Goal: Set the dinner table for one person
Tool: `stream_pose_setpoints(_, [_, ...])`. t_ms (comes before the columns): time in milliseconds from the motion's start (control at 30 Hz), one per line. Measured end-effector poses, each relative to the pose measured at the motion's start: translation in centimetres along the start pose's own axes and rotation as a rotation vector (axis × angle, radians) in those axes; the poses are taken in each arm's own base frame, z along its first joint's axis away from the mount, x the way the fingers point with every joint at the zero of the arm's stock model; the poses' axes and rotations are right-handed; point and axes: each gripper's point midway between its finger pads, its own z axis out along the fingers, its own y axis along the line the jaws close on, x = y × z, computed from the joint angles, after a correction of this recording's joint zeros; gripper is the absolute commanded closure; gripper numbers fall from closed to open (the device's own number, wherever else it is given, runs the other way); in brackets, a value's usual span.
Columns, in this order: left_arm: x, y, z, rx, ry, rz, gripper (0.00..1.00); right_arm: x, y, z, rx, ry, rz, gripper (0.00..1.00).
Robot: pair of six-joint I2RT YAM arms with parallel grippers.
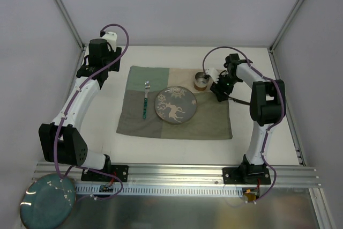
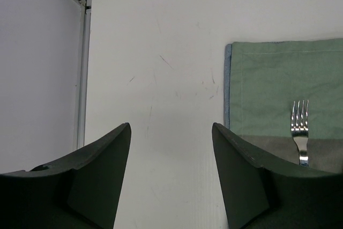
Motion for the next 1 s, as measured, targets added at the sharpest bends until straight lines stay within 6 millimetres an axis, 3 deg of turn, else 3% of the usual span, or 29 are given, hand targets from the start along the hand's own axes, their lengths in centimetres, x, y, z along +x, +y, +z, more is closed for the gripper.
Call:
stream_pose_setpoints(567, [0.6, 0.3, 0.4, -0.007, 0.002, -0.005, 0.37, 0.6, -3.4, -1.1, 0.1, 0.04, -0.055, 0.38])
stream_pose_setpoints(1000, [0.7, 0.2, 0.6, 0.006, 0.002, -0.007, 0.37, 0.7, -3.2, -0.2, 0.078, 0.05, -0.054, 0.34])
